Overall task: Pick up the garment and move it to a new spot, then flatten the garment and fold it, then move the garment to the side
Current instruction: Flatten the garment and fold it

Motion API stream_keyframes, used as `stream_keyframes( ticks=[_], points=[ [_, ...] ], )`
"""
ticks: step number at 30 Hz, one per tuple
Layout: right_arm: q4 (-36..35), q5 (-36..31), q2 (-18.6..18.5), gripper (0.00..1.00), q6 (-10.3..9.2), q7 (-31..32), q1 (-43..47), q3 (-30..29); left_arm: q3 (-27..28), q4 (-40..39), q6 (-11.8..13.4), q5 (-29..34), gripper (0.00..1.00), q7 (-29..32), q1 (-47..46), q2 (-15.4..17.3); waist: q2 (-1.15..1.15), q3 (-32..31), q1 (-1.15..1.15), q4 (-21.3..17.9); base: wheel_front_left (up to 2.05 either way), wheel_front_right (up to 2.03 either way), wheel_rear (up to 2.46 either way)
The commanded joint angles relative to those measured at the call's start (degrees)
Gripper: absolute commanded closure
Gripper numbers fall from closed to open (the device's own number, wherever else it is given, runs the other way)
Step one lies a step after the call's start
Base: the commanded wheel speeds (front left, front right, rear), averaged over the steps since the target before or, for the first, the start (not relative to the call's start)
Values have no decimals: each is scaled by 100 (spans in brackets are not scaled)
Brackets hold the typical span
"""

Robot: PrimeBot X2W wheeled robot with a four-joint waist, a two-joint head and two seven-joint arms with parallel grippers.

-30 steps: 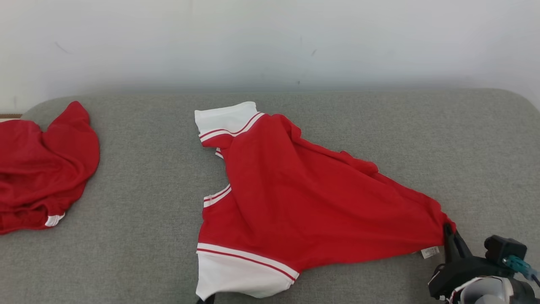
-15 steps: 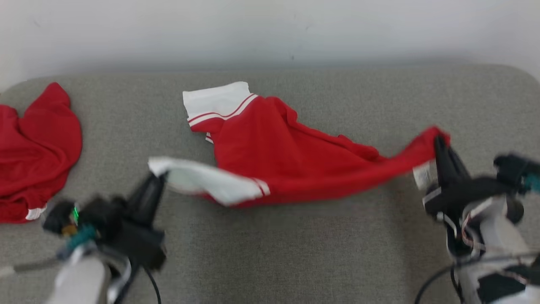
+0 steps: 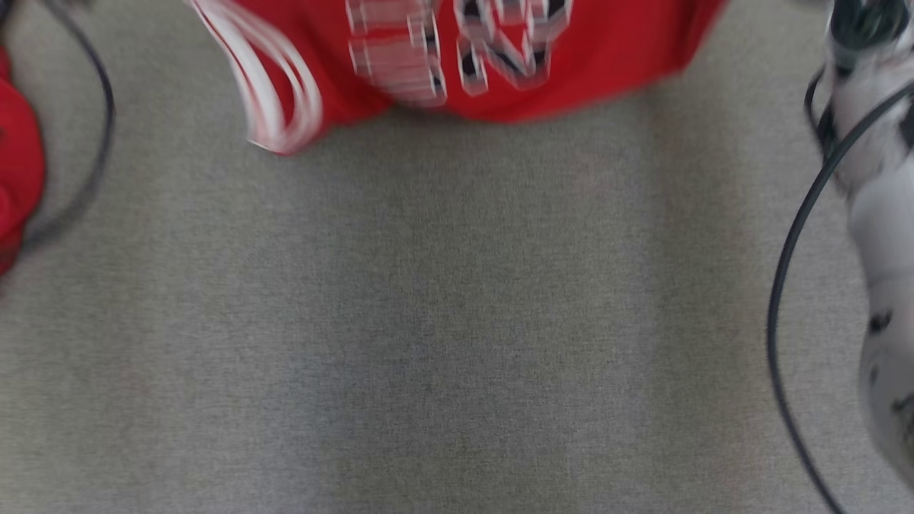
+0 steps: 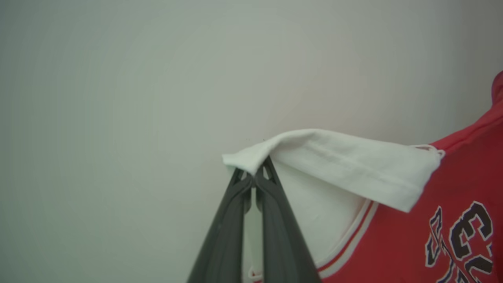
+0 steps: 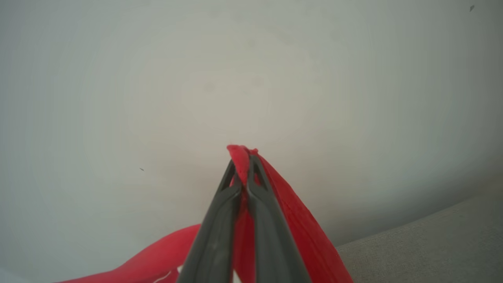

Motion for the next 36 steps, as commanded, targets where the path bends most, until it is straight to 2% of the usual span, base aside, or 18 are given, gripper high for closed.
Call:
stream_keyframes(
  ticks=[1, 6, 10, 13, 17, 21, 25, 30, 36],
  points=[
    [180, -69, 14, 100, 3, -51, -203, -40, -62, 180, 11, -6, 100, -31, -231, -32, -1, 389, -2, -62, 0, 0, 0],
    [1147, -186, 118, 100, 3, -416, -1539, -443, -24, 1137, 13, -30, 100, -217, -1509, -172, -1, 361, -2, -167, 0, 0, 0],
    [1766, -468, 156, 100, 3, -862, -2314, -586, -96, 1677, 71, 186, 100, -534, -2234, -308, -1, 281, -2, -194, 0, 0, 0],
    [2012, -610, 172, 100, 3, -1093, -2772, -674, -240, 1932, 217, 405, 100, -920, -2705, -498, -1, 273, -2, -127, 0, 0, 0],
    [2163, -821, 168, 100, 3, -1299, -3050, -682, -434, 2265, 224, 536, 100, -1187, -3109, -817, -1, 393, -2, -82, 0, 0, 0],
    [2194, -953, 132, 100, 3, -1368, -3148, -643, -466, 2475, 262, 555, 100, -1390, -3314, -906, -1, 520, -2, -57, 0, 0, 0],
    [2235, -997, 94, 100, 3, -1368, -3079, -609, -410, 2724, 199, 403, 100, -1517, -3321, -927, -1, 731, -2, -74, 0, 0, 0],
    [2164, -892, 102, 100, 3, -1191, -2739, -432, -299, 2796, 149, 199, 100, -1675, -2914, -889, -1, 956, -2, -68, 0, 0, 0],
    [1587, -422, 164, 100, 3, -994, -1823, -39, -127, 2471, 178, -6, 100, -1780, -2037, -666, -1, 892, -2, -150, 0, 0, 0]
  ],
)
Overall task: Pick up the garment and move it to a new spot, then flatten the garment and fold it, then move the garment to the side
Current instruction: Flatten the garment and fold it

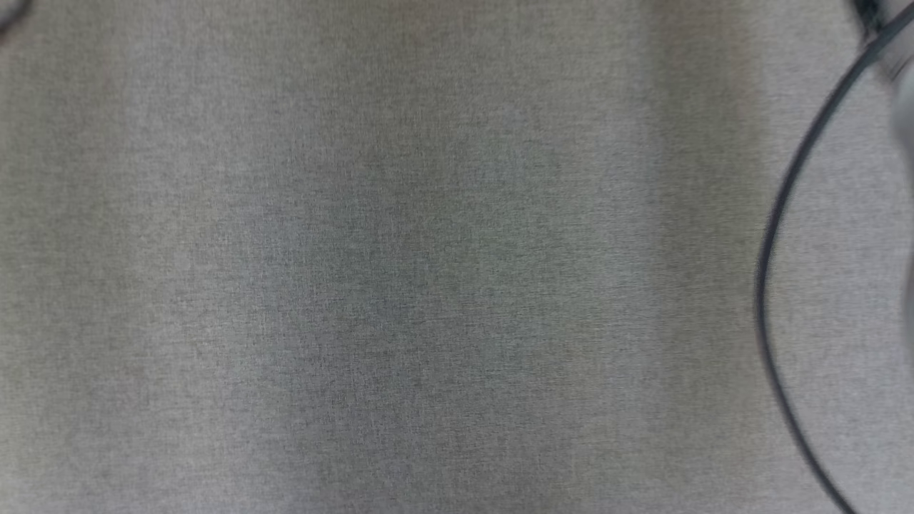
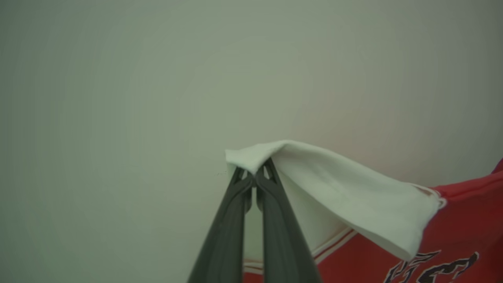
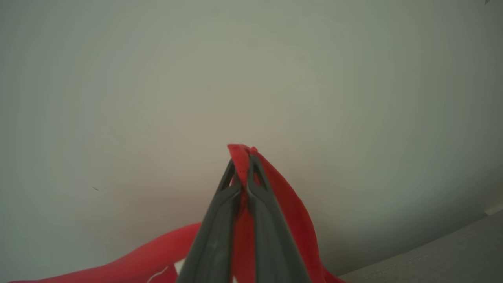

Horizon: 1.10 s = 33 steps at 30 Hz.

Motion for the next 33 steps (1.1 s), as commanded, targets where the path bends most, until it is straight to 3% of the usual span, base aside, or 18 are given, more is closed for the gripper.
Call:
stream_keyframes(
  ticks=[1, 8, 12, 20, 22, 26, 33],
  points=[
    [-198, 174, -3, 100, 3, 43, 285, 121, 60, -195, 22, -60, 100, -55, 287, 61, -1, -110, -2, -51, 0, 0, 0],
    [-1389, 1181, -125, 100, 3, 167, 2056, 751, 622, -1926, 395, -384, 100, -47, 2383, 357, -1, -614, -2, -151, 0, 0, 0],
    [-2302, 1960, -289, 100, 3, 208, 3498, 1029, 990, -3398, 818, -669, 100, -48, 4312, 512, -1, -1022, -2, -169, 0, 0, 0],
    [-3590, 2660, -610, 100, 3, 57, 5634, 1209, 1331, -5341, 1565, -933, 100, -49, 7294, 457, -1, -1561, -2, -111, 0, 0, 0],
    [-3866, 2872, -630, 100, 2, 26, 6350, 1146, 1477, -5779, 1784, -1021, 100, -50, 8232, 304, -1, -1758, -2, -80, 0, 0, 0],
    [-4117, 2987, -678, 100, 1, -19, 7276, 982, 1634, -6140, 1931, -973, 100, -52, 9335, 66, -1, -2060, -2, -45, 0, 0, 0],
    [-4481, 3010, -777, 100, -1, 174, 8478, 704, 1884, -6258, 1879, -978, 100, -55, 10607, -426, -1, -2415, -2, 34, 0, 0, 0]
  ],
)
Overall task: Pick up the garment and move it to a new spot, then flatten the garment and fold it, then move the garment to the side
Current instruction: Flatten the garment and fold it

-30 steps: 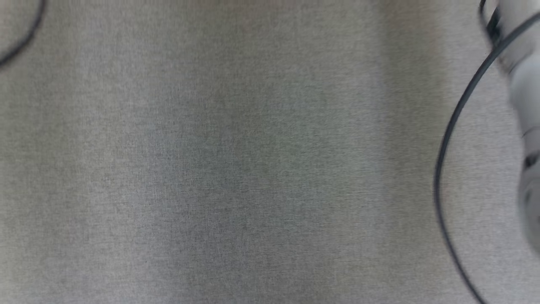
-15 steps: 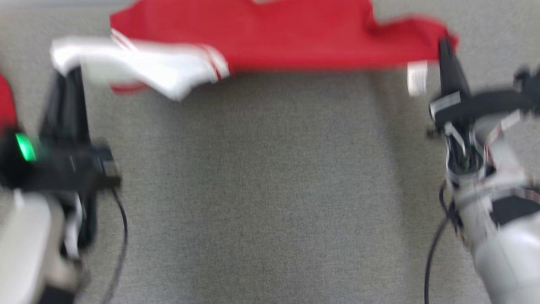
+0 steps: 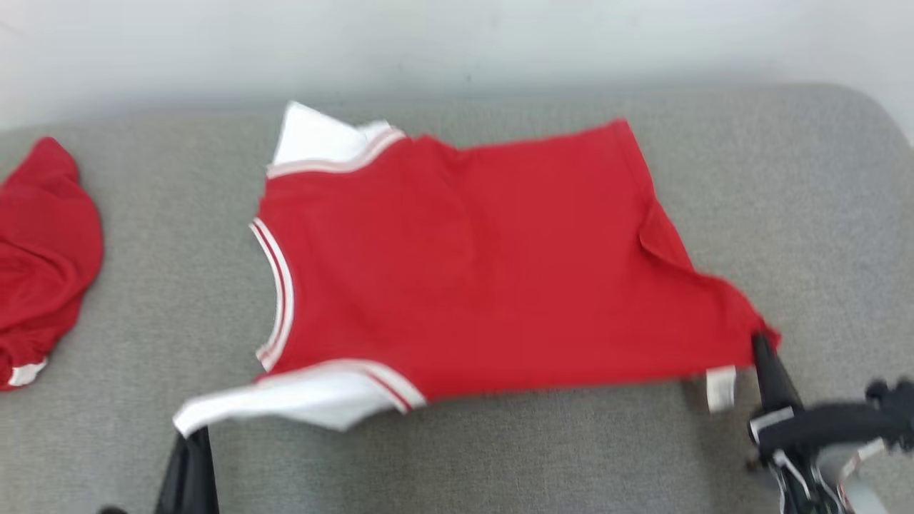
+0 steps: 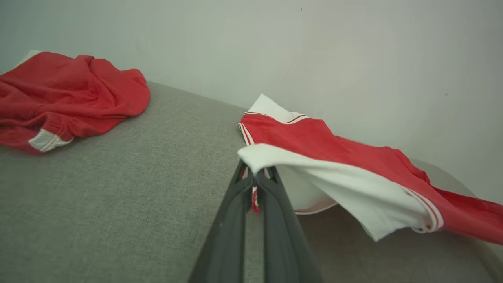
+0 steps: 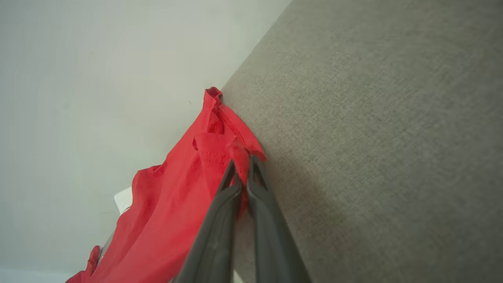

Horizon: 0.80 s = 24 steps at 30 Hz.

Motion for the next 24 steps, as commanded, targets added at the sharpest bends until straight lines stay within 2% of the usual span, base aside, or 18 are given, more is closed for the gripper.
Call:
stream_keyframes(
  ticks=[1, 7, 12, 18, 24],
  points=[
    [-17, 33, -84, 100, -7, 13, 205, -111, 105, 40, -20, 84, 100, -39, 136, 23, 2, -225, 2, 91, 0, 0, 0],
    [-263, -130, -38, 100, -7, 452, 1174, -453, 130, 380, -236, 356, 100, -39, 833, -163, 2, -515, 2, 186, 0, 0, 0],
    [-592, -224, 214, 100, -7, 864, 1724, -759, 69, 656, -320, 676, 100, -39, 1079, -245, 2, -540, 2, 240, 0, 0, 0],
    [-991, -506, 601, 100, -7, 1205, 1896, -1146, 55, 777, -484, 827, 100, -39, 898, -358, 2, -552, 2, 213, 0, 0, 0],
    [-1468, -640, 969, 100, -6, 1600, 1741, -1554, 15, 661, -705, 997, 100, -38, 627, -243, 2, -591, 2, 146, 0, 0, 0]
  ],
)
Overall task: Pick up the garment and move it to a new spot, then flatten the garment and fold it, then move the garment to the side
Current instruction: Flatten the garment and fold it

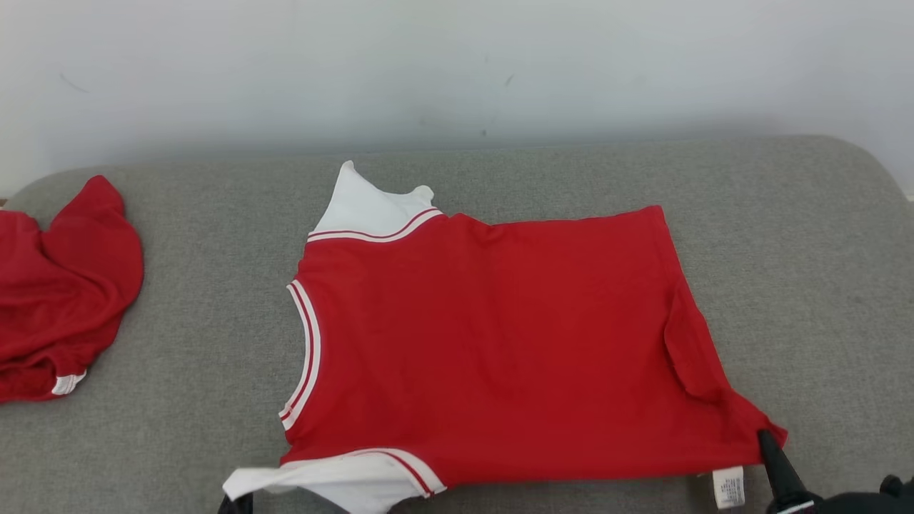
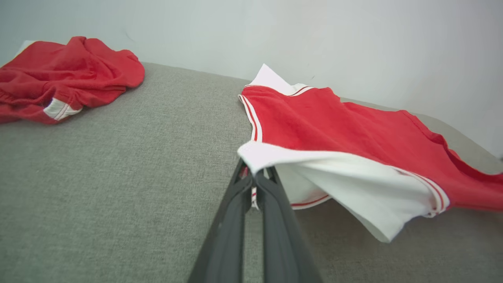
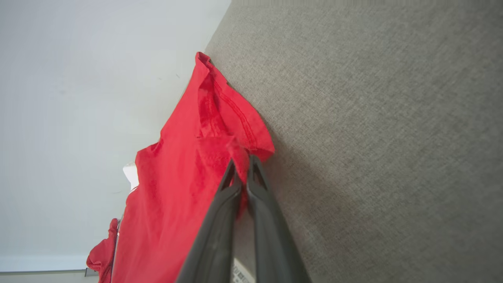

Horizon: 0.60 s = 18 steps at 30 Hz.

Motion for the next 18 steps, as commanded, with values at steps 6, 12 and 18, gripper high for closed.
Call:
stream_keyframes(
  ticks=[6, 12, 18],
  points=[
    [-278, -177, 248, 100, -3, 390, -326, -286, -88, -78, -223, 171, 100, 46, -642, 246, 0, 16, 0, -53, 0, 0, 0],
    [-91, -482, 378, 100, -3, 635, -922, -365, -161, 281, -469, 182, 100, 255, -1532, 422, 0, 168, 0, -124, 0, 0, 0],
    [354, -817, 409, 100, -2, 645, -1578, -298, -233, 1018, -731, 112, 100, 315, -2326, 479, 0, 334, 0, -203, 0, 0, 0]
  ],
)
